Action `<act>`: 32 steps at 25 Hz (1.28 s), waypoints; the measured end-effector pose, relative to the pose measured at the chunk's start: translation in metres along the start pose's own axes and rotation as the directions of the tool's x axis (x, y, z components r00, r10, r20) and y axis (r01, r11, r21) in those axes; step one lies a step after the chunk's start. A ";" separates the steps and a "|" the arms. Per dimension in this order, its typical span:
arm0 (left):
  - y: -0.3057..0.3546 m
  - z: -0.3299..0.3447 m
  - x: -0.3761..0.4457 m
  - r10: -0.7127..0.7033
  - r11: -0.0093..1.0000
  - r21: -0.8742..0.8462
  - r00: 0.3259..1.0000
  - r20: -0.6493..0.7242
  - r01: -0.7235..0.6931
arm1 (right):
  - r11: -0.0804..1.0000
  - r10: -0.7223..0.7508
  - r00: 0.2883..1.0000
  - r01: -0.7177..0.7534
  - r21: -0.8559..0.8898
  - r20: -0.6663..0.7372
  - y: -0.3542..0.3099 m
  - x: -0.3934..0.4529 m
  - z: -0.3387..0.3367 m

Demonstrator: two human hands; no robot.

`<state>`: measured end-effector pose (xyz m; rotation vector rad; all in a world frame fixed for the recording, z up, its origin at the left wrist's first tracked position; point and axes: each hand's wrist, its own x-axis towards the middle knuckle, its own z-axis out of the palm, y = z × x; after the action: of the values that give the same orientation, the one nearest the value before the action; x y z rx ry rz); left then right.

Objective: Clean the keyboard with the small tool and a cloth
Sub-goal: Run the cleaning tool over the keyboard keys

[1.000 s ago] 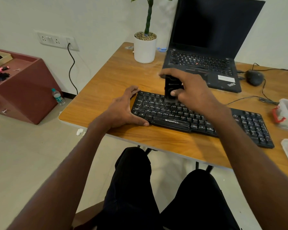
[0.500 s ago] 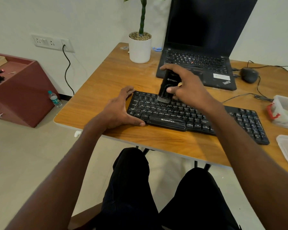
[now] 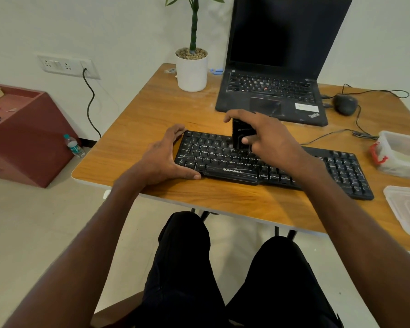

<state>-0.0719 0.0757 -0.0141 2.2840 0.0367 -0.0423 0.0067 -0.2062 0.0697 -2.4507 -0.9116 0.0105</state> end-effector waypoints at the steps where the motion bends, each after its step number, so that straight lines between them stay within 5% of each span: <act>1: 0.000 0.001 0.000 -0.004 1.000 0.009 1.000 0.000 0.004 | 0.999 0.043 0.999 -0.043 -0.028 -0.011 0.006 -0.001 -0.006; 5: 0.006 0.002 -0.006 0.040 0.999 -0.002 0.999 -0.025 -0.040 | 0.986 0.125 0.988 -0.113 0.122 -0.095 0.018 -0.004 -0.019; 7: 0.015 0.009 -0.009 0.085 0.996 0.006 0.973 -0.215 -0.086 | 0.956 0.153 0.974 -0.103 0.275 -0.166 0.016 -0.006 -0.015; 10: 0.040 0.040 -0.009 0.250 0.944 0.313 0.840 -0.482 -0.101 | 0.919 0.193 0.961 -0.107 0.381 -0.197 0.014 -0.003 -0.003; 14: 0.051 0.066 -0.007 0.422 0.803 0.565 0.850 -0.315 -0.189 | 0.955 0.126 0.978 -0.074 0.287 -0.164 0.014 0.001 0.006; 20: 0.051 0.066 -0.006 0.388 0.794 0.588 0.872 -0.299 -0.152 | 0.960 0.265 0.950 -0.276 -0.046 -0.168 0.043 -0.007 -0.021; 25: 0.051 0.064 -0.007 0.372 0.806 0.574 0.878 -0.301 -0.144 | 0.986 0.112 0.985 -0.094 0.135 -0.130 0.024 -0.015 -0.011; 32: 0.052 0.064 -0.007 0.355 0.818 0.560 0.880 -0.317 -0.129 | 0.970 0.201 0.935 -0.232 -0.075 -0.293 0.045 -0.038 -0.023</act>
<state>-0.0777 -0.0071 -0.0167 2.7891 -0.0658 0.6468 0.0095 -0.2692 0.0621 -2.5554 -0.5269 -0.3127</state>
